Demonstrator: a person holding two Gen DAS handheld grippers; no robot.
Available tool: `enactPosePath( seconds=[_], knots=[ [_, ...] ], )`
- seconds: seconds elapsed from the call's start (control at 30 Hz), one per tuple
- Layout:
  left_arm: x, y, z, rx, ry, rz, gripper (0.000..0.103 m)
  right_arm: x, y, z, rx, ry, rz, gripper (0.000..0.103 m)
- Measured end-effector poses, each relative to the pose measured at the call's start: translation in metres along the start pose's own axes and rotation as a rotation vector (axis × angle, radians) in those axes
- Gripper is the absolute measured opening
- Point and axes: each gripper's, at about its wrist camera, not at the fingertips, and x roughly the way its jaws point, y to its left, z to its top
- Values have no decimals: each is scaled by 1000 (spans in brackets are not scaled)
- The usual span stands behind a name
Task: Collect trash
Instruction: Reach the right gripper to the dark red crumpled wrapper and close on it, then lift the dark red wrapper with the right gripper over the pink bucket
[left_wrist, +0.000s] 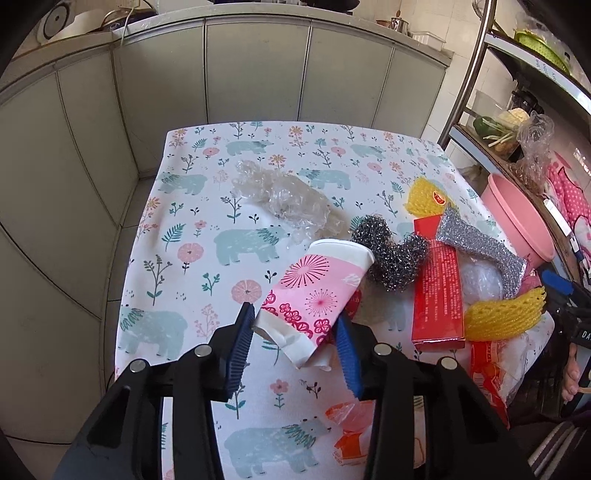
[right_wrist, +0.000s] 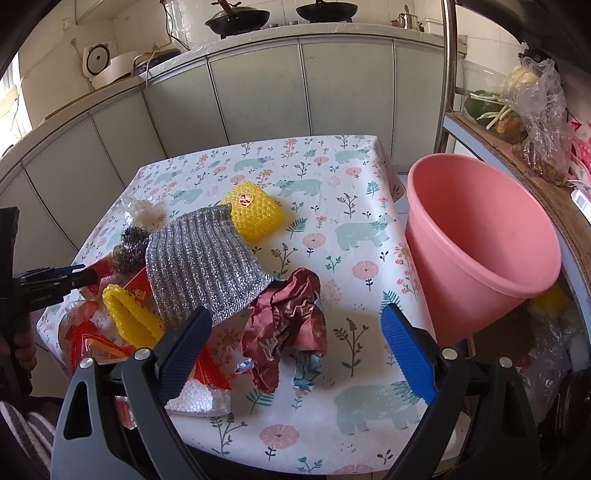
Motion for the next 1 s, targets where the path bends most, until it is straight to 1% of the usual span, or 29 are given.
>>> enactPosePath(
  seconds=[0.1,0.13,0.17,0.2,0.23,0.27,0.3,0.37,0.47,0.57,0.77,0.9,1.0],
  knots=[
    [-6,3,3,-1,-10,7,42,2,-2,-3,2,19,11,94],
    [-8,3,3,-3,-11,7,42,1,-3,-3,1,23,17,90],
    [-9,4,3,-5,-14,7,42,1,-3,-4,-4,29,20,84],
    [-11,5,3,-6,-16,9,42,2,-3,-4,-9,36,22,82],
    [-12,6,2,-7,-18,11,42,2,-3,-5,-11,40,26,78],
    [-14,6,2,-8,-20,13,42,3,-4,-6,-12,46,30,71],
    [-16,6,1,-9,-23,13,42,5,-5,-7,-9,55,36,67],
    [-21,6,1,-10,-33,12,42,9,-7,-8,7,70,71,48],
    [-30,5,1,-3,-53,12,42,7,-6,-10,5,74,93,37],
    [-38,5,3,-4,-73,18,42,2,-6,-11,-2,65,94,34],
    [-50,2,8,-23,-105,7,42,-12,-14,-13,12,34,87,34],
    [-56,-6,14,-26,-130,-26,42,-29,-20,-11,35,-28,76,34],
    [-60,-23,22,5,-159,-49,42,-36,-23,-7,31,-59,56,34]
  ],
)
